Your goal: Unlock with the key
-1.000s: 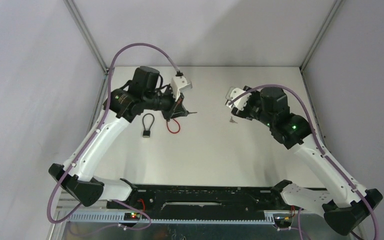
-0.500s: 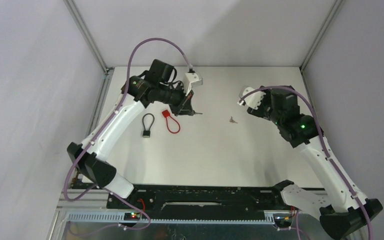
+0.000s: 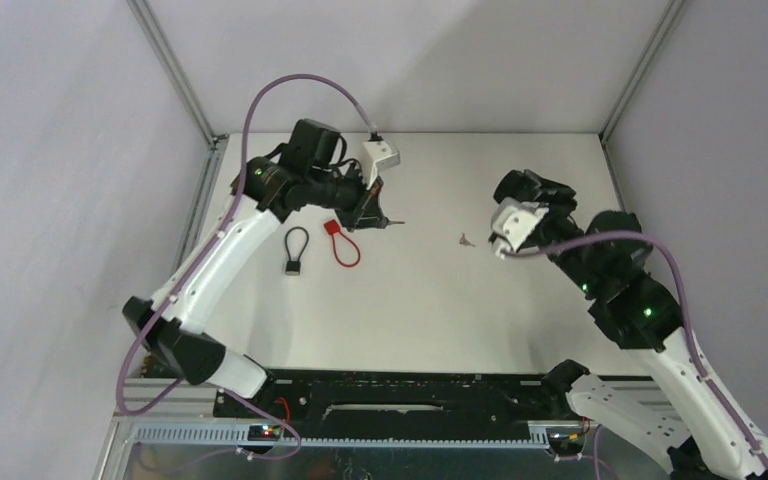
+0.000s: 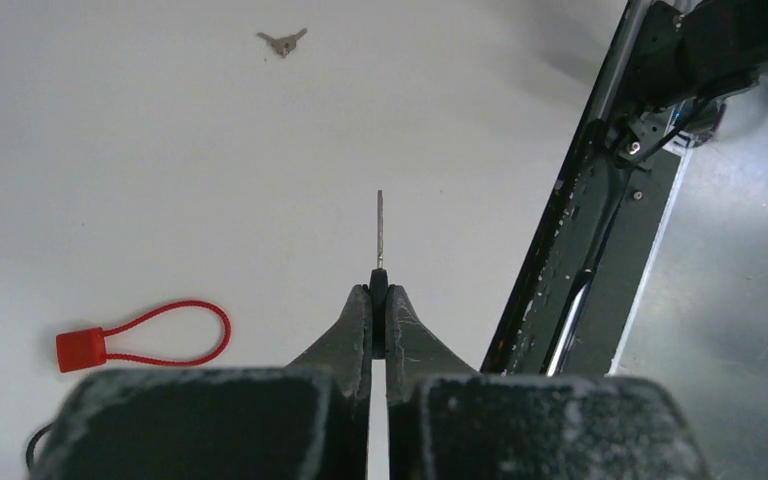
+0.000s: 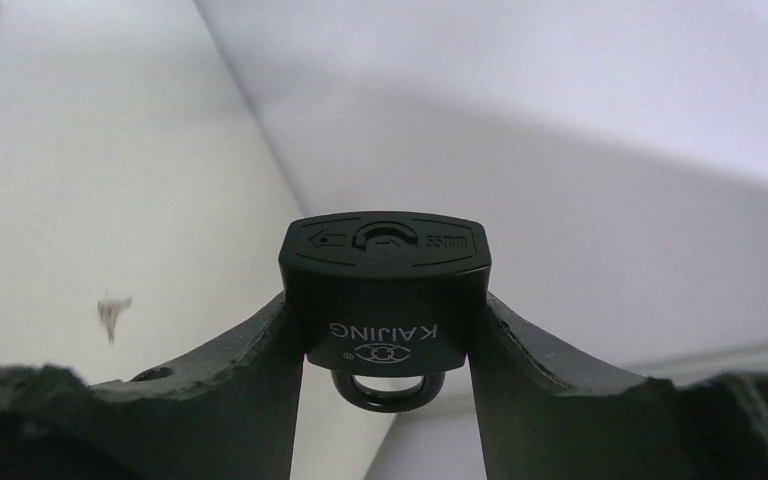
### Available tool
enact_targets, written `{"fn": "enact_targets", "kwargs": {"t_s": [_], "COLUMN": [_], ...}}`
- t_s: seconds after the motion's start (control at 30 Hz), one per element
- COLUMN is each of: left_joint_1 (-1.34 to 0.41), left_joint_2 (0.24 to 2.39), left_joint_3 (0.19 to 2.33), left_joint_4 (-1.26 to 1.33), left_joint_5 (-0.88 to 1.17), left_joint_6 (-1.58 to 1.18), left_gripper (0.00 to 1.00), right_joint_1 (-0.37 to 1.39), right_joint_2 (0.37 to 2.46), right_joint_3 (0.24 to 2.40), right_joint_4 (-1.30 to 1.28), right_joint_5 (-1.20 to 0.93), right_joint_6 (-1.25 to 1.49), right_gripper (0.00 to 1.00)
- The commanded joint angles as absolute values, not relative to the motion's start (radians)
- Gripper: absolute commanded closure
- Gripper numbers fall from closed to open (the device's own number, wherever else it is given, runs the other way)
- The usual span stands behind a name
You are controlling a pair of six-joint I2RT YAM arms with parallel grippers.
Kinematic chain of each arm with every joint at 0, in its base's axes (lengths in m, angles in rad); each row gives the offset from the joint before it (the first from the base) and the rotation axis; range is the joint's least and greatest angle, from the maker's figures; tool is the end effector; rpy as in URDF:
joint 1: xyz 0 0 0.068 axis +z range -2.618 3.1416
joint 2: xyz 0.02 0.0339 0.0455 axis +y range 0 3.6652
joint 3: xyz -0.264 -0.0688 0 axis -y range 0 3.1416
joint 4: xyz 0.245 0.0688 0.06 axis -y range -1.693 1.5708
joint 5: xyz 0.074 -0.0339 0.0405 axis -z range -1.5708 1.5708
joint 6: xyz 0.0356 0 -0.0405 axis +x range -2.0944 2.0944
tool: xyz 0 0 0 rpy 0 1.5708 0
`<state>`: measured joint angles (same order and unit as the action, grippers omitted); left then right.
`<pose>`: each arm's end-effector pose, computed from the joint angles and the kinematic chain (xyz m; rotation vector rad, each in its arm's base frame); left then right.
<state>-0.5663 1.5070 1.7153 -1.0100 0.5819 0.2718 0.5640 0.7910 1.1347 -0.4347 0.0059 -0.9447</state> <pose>0.2449 -0.1789 0.4118 1.2102 2.0205 -0.8314 0.1302 0.0821 0.4303 -1.1404 1.2201 -0.2933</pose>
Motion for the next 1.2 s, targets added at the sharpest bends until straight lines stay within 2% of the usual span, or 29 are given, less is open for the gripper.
{"fn": "enact_targets", "kwargs": {"t_s": [0.0,0.13,0.3,0.6,0.8,0.9,1.17], "left_joint_1": [-0.578,-0.585,-0.593,-0.595,-0.600,-0.599,-0.600], "left_joint_2": [1.353,1.248,1.164,1.082,1.071,1.073,1.086], "left_joint_3": [1.658,1.613,1.606,1.575,1.565,1.559,1.483], "left_joint_4": [-0.949,-0.930,-0.932,-0.908,-0.901,-0.912,-0.910], "left_joint_5": [0.575,0.561,0.554,0.495,0.515,0.521,0.476], "left_joint_6": [0.199,0.168,0.135,0.079,0.084,0.107,0.190], "left_gripper": [1.00,1.00,1.00,1.00,1.00,1.00,1.00], "right_joint_1": [0.728,0.911,1.051,1.112,1.121,1.118,1.036], "right_joint_2": [0.753,0.790,0.865,0.866,0.847,0.852,0.984], "right_joint_3": [1.044,1.003,0.959,0.797,0.752,0.778,1.070], "right_joint_4": [-0.099,0.083,0.284,0.501,0.512,0.411,-0.277], "right_joint_5": [0.074,0.224,0.303,0.237,0.235,0.275,0.233], "right_joint_6": [-1.071,-1.162,-1.265,-1.287,-1.247,-1.145,-0.789], "right_gripper": [1.00,1.00,1.00,1.00,1.00,1.00,1.00]}}
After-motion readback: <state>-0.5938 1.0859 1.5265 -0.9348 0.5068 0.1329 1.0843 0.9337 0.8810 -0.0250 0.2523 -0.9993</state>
